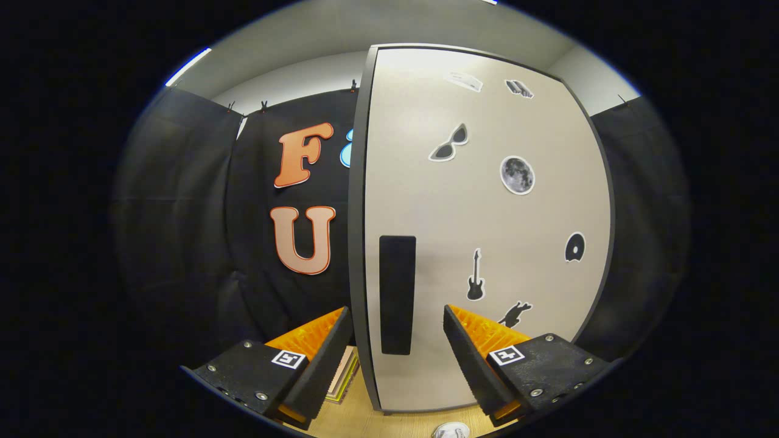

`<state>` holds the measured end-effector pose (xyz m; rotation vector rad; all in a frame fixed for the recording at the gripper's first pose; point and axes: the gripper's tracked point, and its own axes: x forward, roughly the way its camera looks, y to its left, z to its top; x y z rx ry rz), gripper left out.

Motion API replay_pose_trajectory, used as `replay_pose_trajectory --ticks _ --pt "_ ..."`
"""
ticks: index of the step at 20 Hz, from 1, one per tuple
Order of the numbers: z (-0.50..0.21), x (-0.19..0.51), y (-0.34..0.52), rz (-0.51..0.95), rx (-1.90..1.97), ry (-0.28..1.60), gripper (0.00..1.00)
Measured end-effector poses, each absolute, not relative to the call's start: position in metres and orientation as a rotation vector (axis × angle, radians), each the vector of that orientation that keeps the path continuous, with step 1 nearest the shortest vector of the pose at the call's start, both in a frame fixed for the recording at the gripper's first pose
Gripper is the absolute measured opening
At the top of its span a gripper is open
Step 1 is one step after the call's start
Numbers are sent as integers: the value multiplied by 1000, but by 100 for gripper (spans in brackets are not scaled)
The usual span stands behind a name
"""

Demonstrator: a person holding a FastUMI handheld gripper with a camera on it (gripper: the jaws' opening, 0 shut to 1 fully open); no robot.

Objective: Open the shoe cabinet door, grab the shoes and put them into the shoe cabinet, then close the shoe cabinet door.

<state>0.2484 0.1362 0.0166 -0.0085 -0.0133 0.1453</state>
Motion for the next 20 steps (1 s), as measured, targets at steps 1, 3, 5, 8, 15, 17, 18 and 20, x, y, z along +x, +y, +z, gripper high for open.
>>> replay_pose_trajectory --ticks 1,3,5,8,15,17,18,20 --pt "14 257 136 141 -3 -10 89" --pt "9 269 139 148 11 3 80" --pt "8 277 140 144 12 3 66" --pt "7 280 142 154 34 11 38" --pt "8 255 138 198 80 2 23" --pt "5 230 129 201 93 -4 23" --pt "4 214 123 201 107 2 23" --pt "5 190 108 186 125 21 19"
